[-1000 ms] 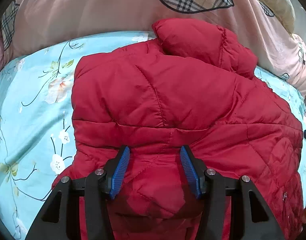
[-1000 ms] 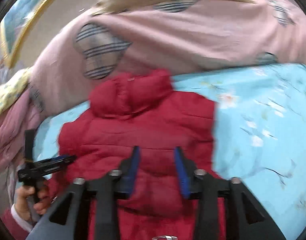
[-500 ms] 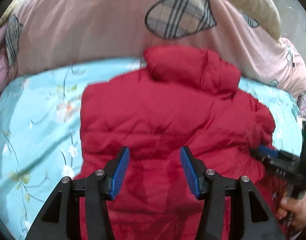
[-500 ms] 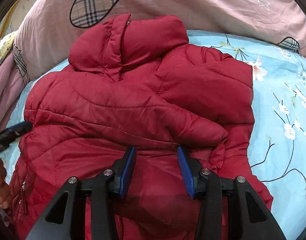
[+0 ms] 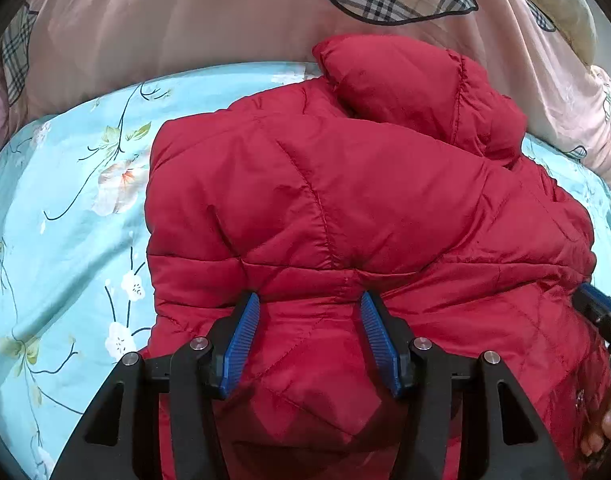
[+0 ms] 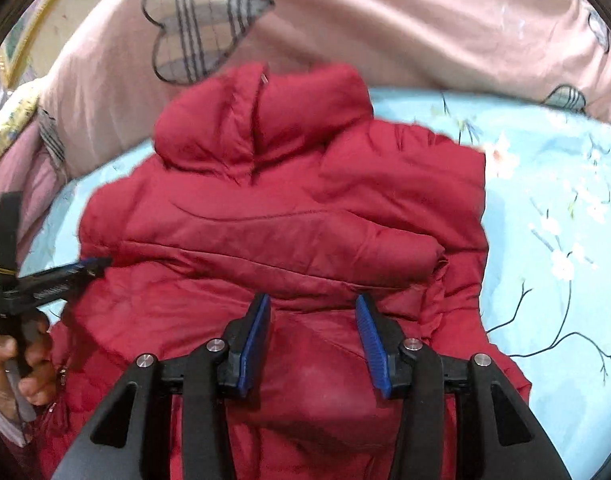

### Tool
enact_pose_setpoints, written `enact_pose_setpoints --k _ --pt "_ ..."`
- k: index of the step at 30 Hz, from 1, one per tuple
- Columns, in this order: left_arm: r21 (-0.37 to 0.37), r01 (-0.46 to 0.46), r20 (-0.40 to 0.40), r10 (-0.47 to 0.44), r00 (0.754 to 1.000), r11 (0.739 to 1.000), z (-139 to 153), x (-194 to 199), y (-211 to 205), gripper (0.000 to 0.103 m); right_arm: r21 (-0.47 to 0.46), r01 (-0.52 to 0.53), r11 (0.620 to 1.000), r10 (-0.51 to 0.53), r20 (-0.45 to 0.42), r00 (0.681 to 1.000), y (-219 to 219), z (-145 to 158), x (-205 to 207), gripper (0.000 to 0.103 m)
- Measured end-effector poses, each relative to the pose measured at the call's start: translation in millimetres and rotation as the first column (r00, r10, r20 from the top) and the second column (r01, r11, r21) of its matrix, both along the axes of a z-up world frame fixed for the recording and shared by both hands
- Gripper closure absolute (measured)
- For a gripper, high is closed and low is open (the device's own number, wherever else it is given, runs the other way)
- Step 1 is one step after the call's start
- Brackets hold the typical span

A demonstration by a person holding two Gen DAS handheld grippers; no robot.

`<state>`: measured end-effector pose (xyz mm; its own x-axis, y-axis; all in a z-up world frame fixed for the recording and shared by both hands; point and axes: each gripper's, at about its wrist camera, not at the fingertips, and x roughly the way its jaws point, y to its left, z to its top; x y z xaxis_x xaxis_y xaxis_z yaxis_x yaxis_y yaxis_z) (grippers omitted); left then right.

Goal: Fold large clothes

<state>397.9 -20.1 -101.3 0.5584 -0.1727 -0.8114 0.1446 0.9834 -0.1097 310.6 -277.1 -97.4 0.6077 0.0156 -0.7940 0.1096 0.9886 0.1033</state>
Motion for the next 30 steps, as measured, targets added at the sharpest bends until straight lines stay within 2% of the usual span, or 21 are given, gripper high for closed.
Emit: enact_pose_setpoints --k 3,10,17,22,30 --pt "0.005 0.009 0.002 -0.009 1.0 1.0 -1.8 0.2 -0.4 0.048 -0.033 0.004 0.999 -0.006 -0.077 0.997 -4.0 -18.1 5.9 0.058" --pt "-0.015 0.013 0.001 -0.013 1.0 1.0 9.3 -16.3 8.1 0.049 -0.013 0.018 1.0 -0.02 -0.084 0.996 -11.1 -26.4 7.3 0.06" --pt "0.016 -0.009 -0.019 0.009 1.0 1.0 4.0 -11.5 4.6 0.048 -0.01 0.026 1.0 -0.026 -0.093 0.995 -11.2 -27.8 9.2 0.06" --pt "-0.02 -0.023 -0.013 0.022 1.0 1.0 16.5 -22.7 9.8 0.049 0.034 0.04 0.999 -0.037 -0.089 0.995 -13.3 -13.9 4.8 0.058" --pt "-0.059 -0.027 0.003 0.027 1.0 0.998 38.3 -65.3 32.2 0.049 0.096 0.055 0.994 -0.048 -0.076 0.996 -14.2 17.5 -33.3 0.055"
